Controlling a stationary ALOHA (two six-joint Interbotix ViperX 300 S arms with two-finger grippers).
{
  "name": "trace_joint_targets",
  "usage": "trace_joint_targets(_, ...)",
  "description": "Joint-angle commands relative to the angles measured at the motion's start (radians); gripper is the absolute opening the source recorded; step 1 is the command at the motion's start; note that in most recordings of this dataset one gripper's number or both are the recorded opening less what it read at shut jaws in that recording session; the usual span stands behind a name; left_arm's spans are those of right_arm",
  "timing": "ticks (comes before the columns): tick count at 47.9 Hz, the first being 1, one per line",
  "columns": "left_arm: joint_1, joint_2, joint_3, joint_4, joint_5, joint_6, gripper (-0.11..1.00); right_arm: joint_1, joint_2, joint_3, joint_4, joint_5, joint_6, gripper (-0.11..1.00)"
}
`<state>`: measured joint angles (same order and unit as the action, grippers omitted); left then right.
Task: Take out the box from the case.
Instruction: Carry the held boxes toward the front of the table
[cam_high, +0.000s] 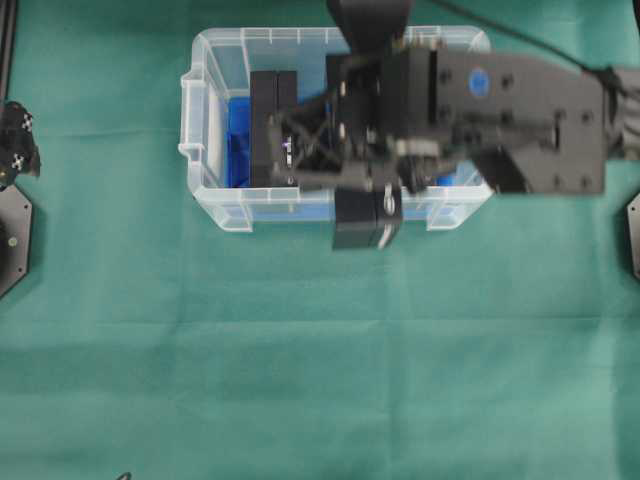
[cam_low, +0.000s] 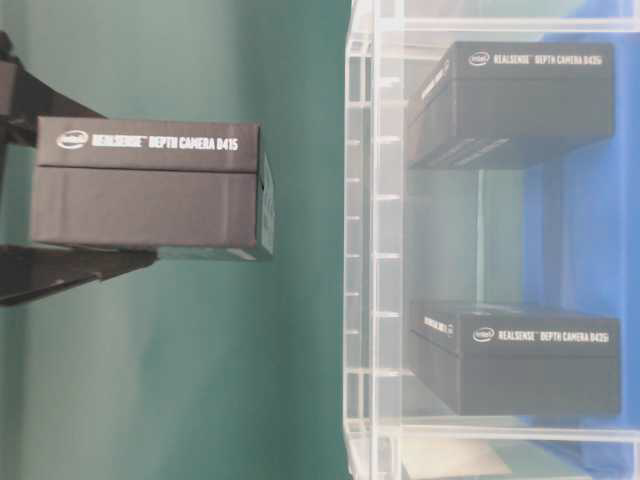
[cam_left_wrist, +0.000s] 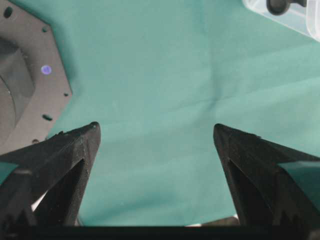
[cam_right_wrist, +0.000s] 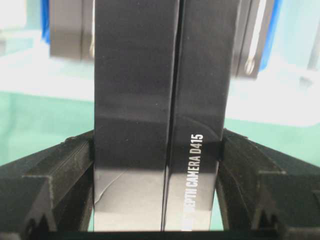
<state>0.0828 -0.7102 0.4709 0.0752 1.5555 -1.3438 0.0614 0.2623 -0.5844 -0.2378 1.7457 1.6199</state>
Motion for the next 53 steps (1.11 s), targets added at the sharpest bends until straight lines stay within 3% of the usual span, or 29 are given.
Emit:
trace_joint_targets(1, 0.003, 0.002, -0.011, 0.002, -0.002, 0.000, 0.94, 0.048, -0.048, -0.029, -0.015, 0.000, 0.026, 0.67)
trace_joint_targets(10, 0.003, 0.000, -0.011, 0.000, -0.005, 0.000, 0.94, 0.133, -0.044, -0.031, -0.052, 0.003, 0.103, 0.67)
trace_joint_targets(22, 0.003, 0.000, -0.009, -0.005, -0.006, -0.002, 0.94, 0.233, -0.041, -0.031, -0.058, 0.003, 0.213, 0.67)
trace_joint_targets(33, 0.003, 0.000, -0.009, -0.005, -0.006, -0.002, 0.94, 0.259, -0.034, -0.012, -0.060, 0.011, 0.265, 0.67)
trace_joint_targets(45, 0.003, 0.000, -0.009, -0.005, -0.005, 0.002, 0.94, 0.259, -0.012, 0.083, -0.006, -0.060, 0.281, 0.67)
trace_joint_targets(53, 0.003, 0.000, -0.009, -0.005, -0.006, 0.015, 0.94, 0.258, -0.006, 0.206, 0.034, -0.195, 0.339, 0.67)
